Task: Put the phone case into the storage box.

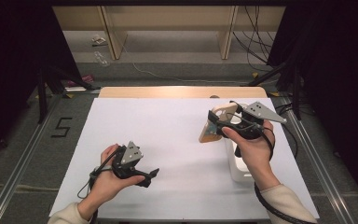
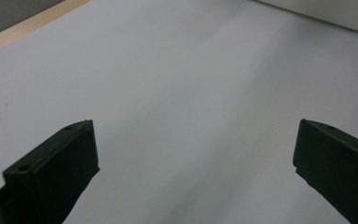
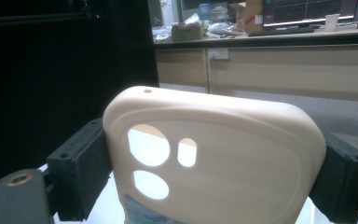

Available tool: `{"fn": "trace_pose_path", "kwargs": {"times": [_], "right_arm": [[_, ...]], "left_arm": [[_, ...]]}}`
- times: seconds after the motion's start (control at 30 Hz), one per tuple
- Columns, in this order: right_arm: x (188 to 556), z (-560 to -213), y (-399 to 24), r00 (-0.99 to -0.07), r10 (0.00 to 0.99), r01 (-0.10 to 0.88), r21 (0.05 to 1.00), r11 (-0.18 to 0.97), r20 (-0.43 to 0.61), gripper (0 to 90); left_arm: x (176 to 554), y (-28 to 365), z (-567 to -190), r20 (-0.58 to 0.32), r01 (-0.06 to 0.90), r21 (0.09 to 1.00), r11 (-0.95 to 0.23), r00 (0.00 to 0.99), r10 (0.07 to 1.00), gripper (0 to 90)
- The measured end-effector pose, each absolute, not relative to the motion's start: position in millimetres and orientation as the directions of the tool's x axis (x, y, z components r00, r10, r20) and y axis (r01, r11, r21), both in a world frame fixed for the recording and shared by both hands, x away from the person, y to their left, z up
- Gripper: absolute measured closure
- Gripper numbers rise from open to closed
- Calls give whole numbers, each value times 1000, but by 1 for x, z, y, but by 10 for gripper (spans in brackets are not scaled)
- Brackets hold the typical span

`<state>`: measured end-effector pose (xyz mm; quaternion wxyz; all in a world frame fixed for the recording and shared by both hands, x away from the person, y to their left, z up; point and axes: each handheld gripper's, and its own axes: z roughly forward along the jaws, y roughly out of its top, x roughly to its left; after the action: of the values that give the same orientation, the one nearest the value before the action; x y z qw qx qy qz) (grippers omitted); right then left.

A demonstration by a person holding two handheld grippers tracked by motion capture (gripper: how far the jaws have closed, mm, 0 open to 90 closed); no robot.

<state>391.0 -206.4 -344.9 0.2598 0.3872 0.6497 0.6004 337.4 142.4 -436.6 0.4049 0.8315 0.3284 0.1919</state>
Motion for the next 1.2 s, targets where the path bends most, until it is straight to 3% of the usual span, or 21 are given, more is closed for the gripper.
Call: {"fn": "trace_pose_path", "kwargs": {"times": [1.2], "right_arm": [[394,-332,-231,-511,849,159,985,-62,136,133]], "left_arm": [[338,144,-436,49,391,804,-448,708,705,0]]}}
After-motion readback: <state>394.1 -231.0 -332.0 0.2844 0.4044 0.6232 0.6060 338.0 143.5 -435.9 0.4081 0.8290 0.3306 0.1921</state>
